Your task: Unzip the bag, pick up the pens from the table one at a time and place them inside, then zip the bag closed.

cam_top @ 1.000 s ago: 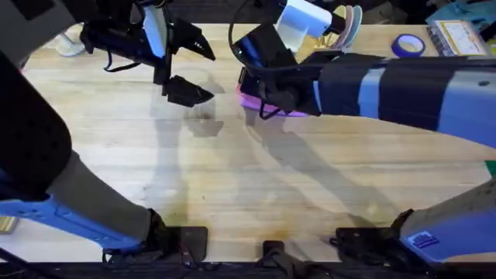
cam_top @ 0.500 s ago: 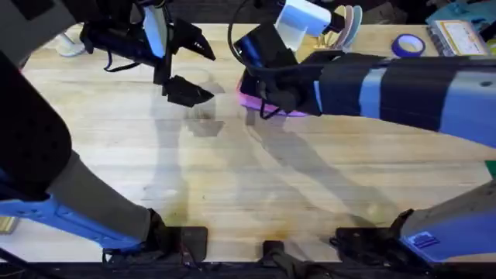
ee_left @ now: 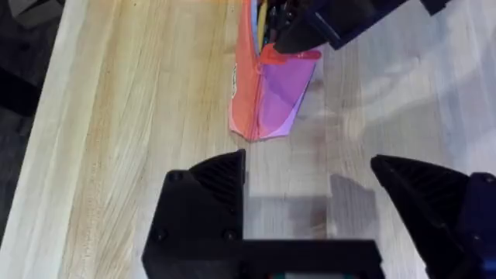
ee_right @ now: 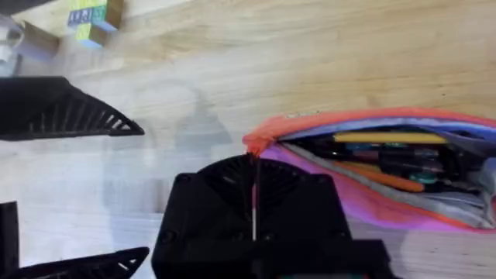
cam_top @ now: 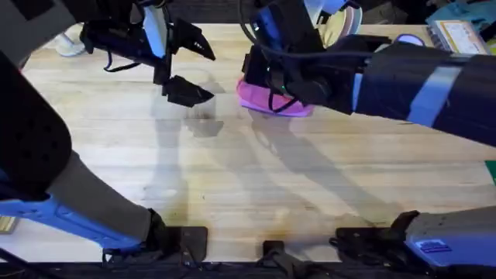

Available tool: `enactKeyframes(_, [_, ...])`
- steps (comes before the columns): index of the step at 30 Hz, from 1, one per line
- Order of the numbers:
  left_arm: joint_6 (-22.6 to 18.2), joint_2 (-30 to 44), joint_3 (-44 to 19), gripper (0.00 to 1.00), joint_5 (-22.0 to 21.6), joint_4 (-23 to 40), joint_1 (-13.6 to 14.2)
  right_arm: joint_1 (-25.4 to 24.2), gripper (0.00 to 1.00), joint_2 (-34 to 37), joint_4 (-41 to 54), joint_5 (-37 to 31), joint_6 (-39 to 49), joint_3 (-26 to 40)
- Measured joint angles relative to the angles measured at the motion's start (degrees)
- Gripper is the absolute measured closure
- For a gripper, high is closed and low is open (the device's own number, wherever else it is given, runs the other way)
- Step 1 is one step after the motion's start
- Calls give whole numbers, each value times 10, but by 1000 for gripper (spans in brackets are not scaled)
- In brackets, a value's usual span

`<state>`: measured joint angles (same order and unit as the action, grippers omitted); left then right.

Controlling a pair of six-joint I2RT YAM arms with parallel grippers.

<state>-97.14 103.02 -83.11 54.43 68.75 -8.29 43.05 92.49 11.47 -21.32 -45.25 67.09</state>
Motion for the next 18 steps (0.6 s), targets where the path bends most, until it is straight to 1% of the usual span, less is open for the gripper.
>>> enactKeyframes(18, [0,0,0,6,0,0,0,0,972,0,6,4,3,0])
